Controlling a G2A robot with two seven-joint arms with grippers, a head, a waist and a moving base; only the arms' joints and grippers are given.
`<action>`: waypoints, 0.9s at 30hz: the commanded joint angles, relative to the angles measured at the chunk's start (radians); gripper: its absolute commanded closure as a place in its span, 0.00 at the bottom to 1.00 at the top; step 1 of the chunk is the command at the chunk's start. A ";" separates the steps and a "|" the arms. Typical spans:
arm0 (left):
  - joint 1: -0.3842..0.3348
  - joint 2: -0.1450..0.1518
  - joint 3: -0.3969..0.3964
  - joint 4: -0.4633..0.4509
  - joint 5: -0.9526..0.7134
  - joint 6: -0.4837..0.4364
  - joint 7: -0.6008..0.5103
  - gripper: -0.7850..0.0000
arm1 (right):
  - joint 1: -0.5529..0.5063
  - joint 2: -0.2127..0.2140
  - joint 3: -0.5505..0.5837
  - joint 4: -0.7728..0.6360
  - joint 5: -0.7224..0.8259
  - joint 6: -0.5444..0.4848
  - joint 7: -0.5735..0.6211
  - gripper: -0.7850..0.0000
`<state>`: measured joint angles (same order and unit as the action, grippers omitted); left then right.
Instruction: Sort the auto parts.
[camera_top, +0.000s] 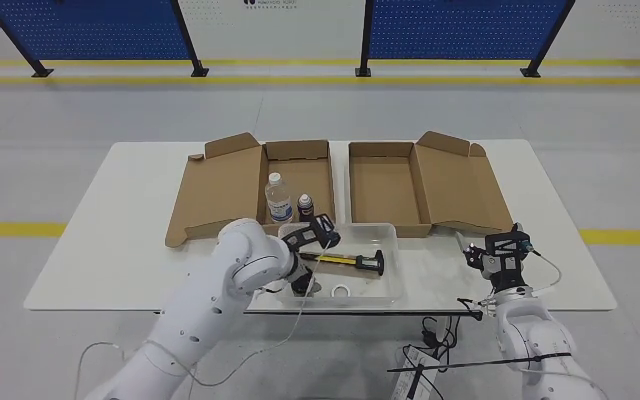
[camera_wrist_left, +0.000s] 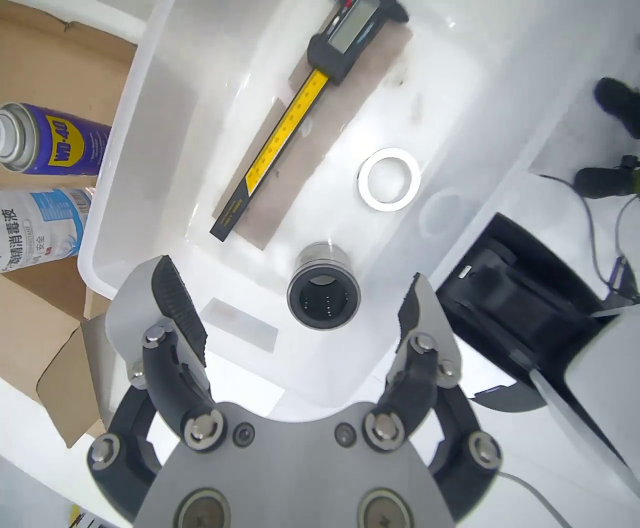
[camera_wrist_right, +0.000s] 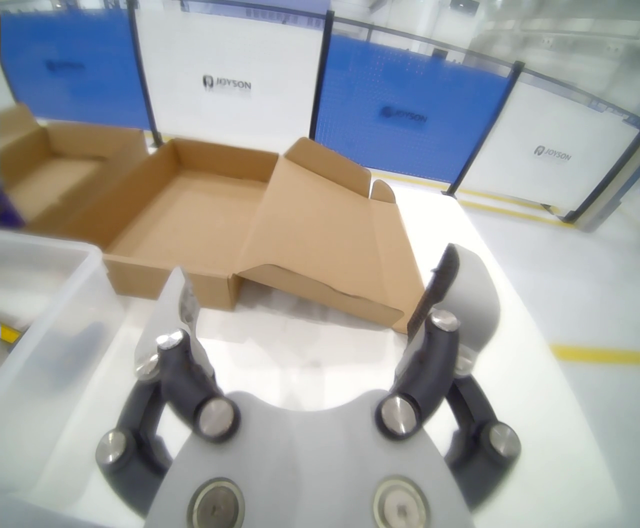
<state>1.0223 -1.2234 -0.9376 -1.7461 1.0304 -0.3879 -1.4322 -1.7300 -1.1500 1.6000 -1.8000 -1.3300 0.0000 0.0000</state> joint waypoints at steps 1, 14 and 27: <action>-0.008 0.002 0.013 0.008 -0.002 0.000 0.000 0.00 | 0.000 0.000 0.000 0.000 0.000 0.000 0.000 0.00; -0.069 0.024 0.074 0.037 -0.040 0.028 -0.028 0.53 | 0.000 0.000 0.000 0.000 0.000 0.000 0.000 0.00; -0.142 0.062 0.161 0.082 -0.121 0.049 -0.049 0.63 | 0.000 0.000 0.000 0.000 0.000 0.000 0.000 0.00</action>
<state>0.8837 -1.1636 -0.7789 -1.6656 0.9157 -0.3401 -1.4801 -1.7300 -1.1500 1.6000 -1.8000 -1.3300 0.0000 0.0000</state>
